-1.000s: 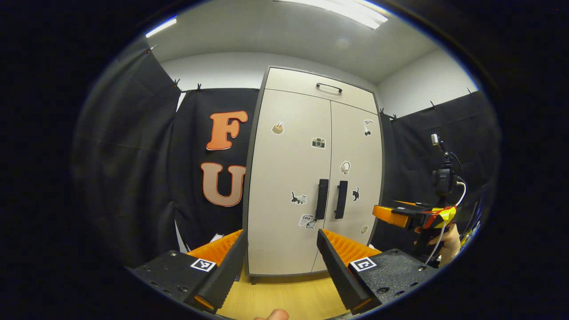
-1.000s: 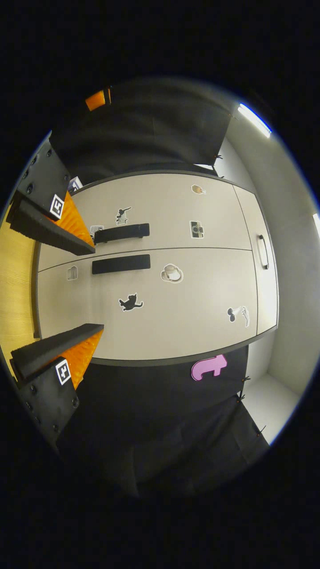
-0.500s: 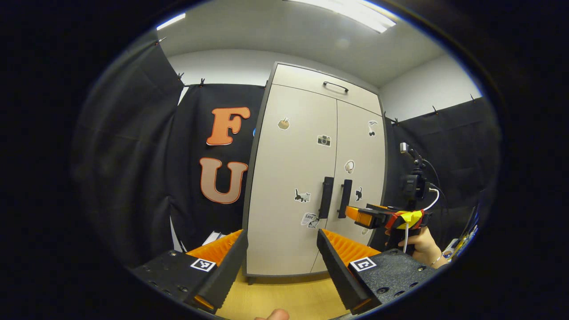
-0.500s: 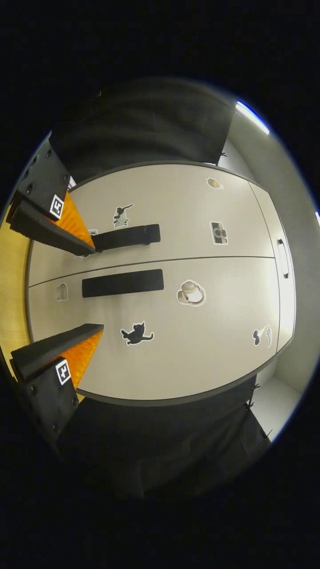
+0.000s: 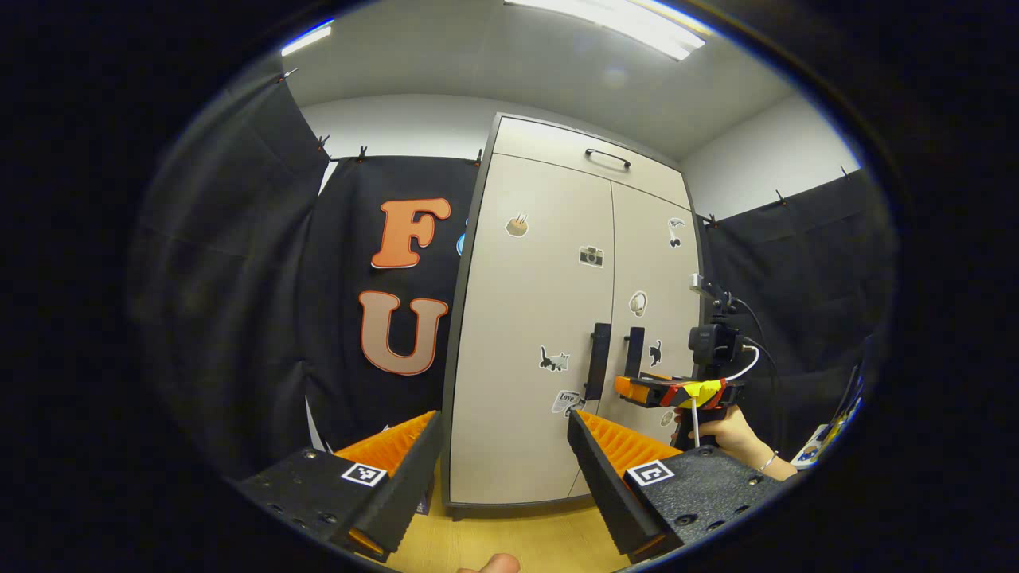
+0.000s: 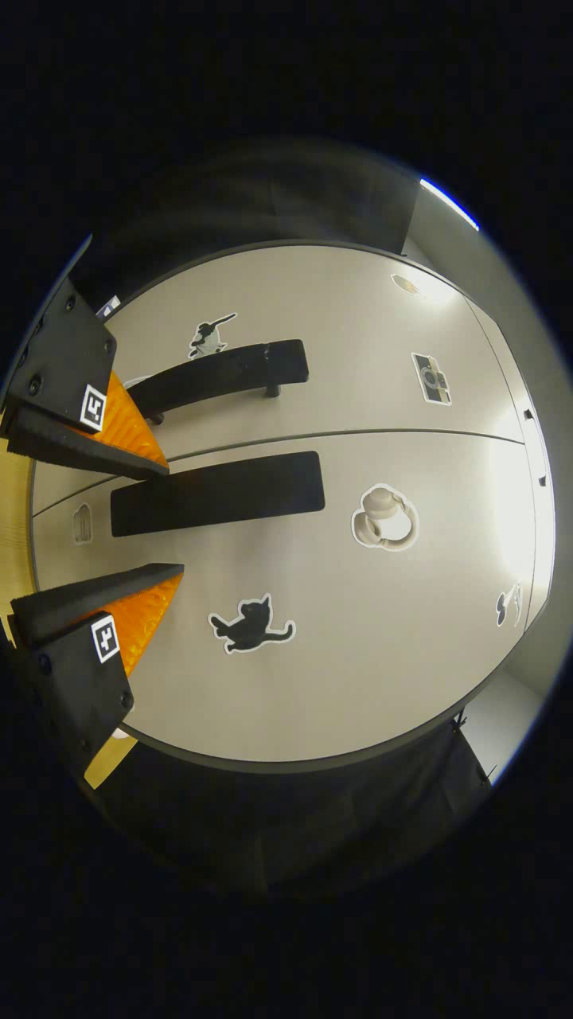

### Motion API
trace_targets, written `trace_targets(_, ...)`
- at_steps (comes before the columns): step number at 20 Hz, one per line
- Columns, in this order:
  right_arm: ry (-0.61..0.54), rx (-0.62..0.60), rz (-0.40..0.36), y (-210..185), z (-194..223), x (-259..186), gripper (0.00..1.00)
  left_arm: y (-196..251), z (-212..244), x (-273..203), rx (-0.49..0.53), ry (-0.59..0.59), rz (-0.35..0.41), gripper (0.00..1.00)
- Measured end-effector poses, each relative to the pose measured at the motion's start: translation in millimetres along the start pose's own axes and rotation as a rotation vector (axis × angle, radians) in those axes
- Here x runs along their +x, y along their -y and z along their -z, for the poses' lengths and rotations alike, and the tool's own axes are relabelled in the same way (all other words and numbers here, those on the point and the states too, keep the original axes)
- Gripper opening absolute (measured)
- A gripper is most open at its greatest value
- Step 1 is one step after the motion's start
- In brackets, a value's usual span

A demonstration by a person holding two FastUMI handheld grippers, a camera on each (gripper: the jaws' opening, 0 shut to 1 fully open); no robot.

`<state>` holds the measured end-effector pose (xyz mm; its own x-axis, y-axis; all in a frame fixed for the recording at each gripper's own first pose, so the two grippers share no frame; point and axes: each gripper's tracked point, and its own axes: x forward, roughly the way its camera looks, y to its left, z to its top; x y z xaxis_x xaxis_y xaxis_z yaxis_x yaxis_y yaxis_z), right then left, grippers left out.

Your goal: Open the right door of the double-door shoe cabinet with the right hand, and open the left door with the left hand.

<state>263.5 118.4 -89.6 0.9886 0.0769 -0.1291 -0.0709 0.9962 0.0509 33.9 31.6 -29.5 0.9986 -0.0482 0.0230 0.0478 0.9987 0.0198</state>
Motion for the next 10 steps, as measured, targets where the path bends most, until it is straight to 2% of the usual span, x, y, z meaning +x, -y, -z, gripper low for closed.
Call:
trace_targets(3, -0.006, -0.015, 0.008, -3, 5, 8, 0.70, 1, 2, 2, -0.008, -0.002, 0.007, 0.95)
trace_targets(4, -0.009, -0.017, 0.011, -3, 6, 10, 0.51, 0, 3, 2, -0.007, -0.003, 0.005, 0.95)
trace_targets(5, -0.013, -0.022, 0.019, -3, 7, 10, 0.41, -1, 5, 2, -0.005, -0.006, 0.004, 0.95)
trace_targets(6, -0.016, -0.028, 0.033, -1, 8, 12, 0.46, -2, 6, 1, -0.004, -0.009, 0.000, 0.95)
trace_targets(9, -0.017, -0.021, 0.041, -2, 8, 12, 0.46, -5, 2, -3, -0.001, -0.003, -0.011, 0.94)
trace_targets(10, -0.024, -0.020, 0.038, -1, 10, 12, 0.39, -6, 0, -4, 0.005, 0.002, -0.020, 0.95)
